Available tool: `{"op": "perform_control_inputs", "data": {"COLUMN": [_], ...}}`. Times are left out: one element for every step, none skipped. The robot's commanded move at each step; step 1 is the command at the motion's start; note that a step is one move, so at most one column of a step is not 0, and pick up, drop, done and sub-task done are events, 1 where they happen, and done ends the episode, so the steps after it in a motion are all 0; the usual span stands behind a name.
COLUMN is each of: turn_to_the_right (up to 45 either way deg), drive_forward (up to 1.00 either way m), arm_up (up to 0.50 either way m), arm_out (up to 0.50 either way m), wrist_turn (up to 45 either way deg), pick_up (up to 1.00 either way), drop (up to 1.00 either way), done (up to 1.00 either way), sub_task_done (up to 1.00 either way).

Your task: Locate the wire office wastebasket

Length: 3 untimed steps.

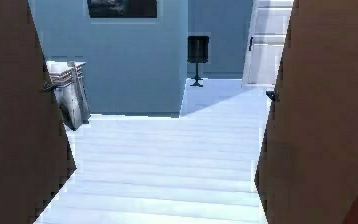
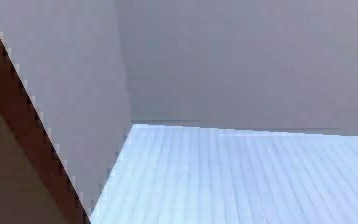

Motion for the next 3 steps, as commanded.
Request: {"op": "perform_control_inputs", "data": {"turn_to_the_right": [0.0, 3.0, 0.0], "drive_forward": [0.4, 0.0, 1.0], "arm_up": [0.0, 0.0, 0.0], "arm_out": [0.0, 0.0, 0.0], "wrist_turn": [0.0, 0.0, 0.0], "pick_up": [0.0, 0.0, 0.0], "drop": [0.0, 0.0, 0.0], "done": [0.0, 0.0, 0.0], "sub_task_done": [0.0, 0.0, 0.0]}}
